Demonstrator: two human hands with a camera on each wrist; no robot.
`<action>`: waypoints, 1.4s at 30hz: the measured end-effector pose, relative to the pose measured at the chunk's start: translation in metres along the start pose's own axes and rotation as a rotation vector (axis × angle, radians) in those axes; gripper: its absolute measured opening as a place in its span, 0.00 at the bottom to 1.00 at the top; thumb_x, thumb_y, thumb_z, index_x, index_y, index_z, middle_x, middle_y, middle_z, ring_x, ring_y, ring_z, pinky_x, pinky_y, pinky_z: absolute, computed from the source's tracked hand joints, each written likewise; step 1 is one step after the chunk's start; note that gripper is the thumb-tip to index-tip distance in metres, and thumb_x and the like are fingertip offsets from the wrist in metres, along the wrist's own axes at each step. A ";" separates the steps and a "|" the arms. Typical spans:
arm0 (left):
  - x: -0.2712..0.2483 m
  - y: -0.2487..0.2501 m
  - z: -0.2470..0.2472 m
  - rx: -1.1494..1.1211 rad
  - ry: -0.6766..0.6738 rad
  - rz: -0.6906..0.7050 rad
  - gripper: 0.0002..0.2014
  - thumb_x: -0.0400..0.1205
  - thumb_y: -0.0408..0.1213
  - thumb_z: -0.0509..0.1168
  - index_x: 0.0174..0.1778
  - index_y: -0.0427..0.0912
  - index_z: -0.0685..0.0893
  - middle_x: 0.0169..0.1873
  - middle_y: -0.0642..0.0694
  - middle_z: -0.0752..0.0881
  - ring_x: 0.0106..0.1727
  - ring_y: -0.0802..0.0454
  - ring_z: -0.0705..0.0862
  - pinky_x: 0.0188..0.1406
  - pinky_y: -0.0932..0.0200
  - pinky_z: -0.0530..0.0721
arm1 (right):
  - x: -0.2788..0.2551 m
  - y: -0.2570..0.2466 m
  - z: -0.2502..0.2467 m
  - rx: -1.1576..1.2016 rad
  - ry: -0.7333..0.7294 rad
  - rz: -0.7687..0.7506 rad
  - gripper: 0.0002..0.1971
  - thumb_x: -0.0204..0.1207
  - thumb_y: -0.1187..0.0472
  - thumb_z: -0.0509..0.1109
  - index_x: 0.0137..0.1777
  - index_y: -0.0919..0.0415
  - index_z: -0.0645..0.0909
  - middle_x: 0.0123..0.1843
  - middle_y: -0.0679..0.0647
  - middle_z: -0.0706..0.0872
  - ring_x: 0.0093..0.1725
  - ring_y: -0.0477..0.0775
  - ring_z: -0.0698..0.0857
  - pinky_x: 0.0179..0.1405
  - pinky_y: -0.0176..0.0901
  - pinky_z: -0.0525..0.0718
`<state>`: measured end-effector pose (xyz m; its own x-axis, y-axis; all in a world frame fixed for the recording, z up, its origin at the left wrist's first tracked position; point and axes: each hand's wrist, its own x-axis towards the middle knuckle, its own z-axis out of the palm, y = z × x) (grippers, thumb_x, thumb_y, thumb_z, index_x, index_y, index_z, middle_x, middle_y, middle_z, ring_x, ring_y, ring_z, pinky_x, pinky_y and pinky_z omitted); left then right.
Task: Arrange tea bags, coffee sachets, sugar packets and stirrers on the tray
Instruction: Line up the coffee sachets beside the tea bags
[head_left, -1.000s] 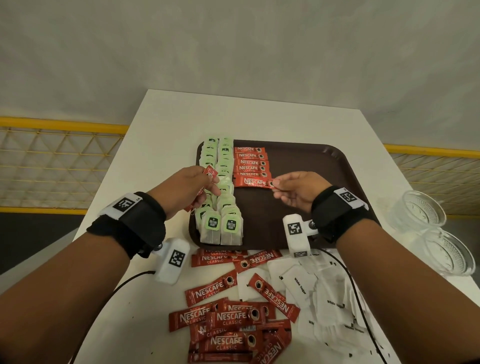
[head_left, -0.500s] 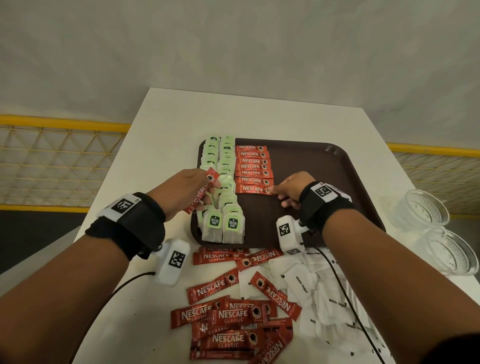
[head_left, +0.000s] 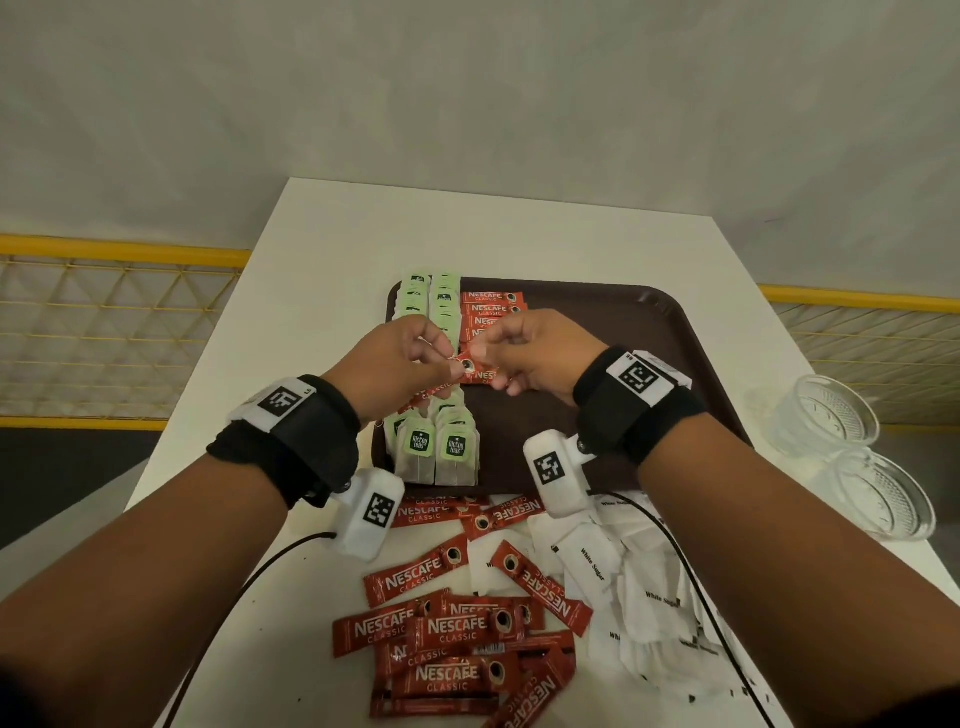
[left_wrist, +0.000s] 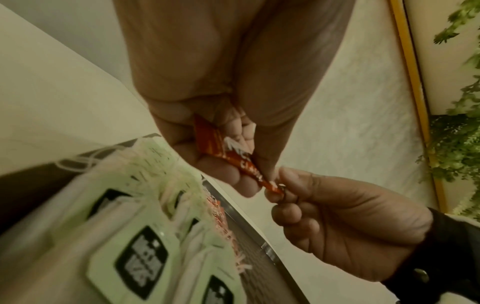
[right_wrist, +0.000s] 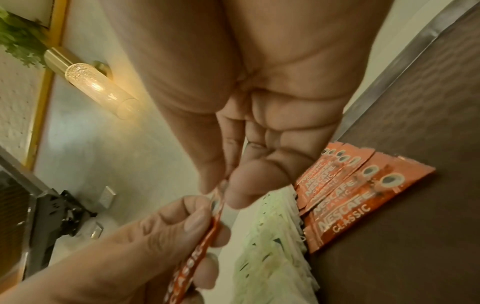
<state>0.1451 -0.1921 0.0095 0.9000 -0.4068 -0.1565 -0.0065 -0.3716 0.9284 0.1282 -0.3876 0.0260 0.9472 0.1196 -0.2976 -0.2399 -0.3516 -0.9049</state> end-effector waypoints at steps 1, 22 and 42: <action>0.000 0.002 0.002 -0.016 -0.007 0.005 0.13 0.79 0.34 0.75 0.54 0.35 0.80 0.40 0.38 0.90 0.35 0.53 0.90 0.30 0.58 0.86 | -0.001 -0.001 0.002 0.043 -0.016 -0.011 0.01 0.77 0.67 0.73 0.45 0.61 0.84 0.32 0.53 0.86 0.28 0.46 0.83 0.26 0.34 0.83; -0.020 -0.016 -0.018 -0.052 0.080 -0.086 0.07 0.83 0.35 0.66 0.56 0.40 0.83 0.46 0.44 0.92 0.40 0.56 0.87 0.38 0.60 0.82 | -0.013 0.040 -0.025 0.024 0.253 0.570 0.09 0.81 0.63 0.69 0.57 0.66 0.83 0.42 0.57 0.86 0.31 0.46 0.81 0.29 0.33 0.79; -0.078 -0.008 -0.019 0.264 -0.001 0.001 0.04 0.85 0.43 0.65 0.50 0.49 0.84 0.44 0.53 0.89 0.40 0.59 0.87 0.36 0.67 0.77 | -0.034 0.017 -0.022 -0.320 0.222 0.314 0.11 0.74 0.55 0.77 0.49 0.62 0.83 0.39 0.55 0.87 0.28 0.48 0.82 0.25 0.38 0.79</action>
<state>0.0832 -0.1412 0.0205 0.8997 -0.4078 -0.1557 -0.1211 -0.5759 0.8085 0.0965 -0.4179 0.0276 0.8707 -0.2261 -0.4367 -0.4760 -0.6105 -0.6330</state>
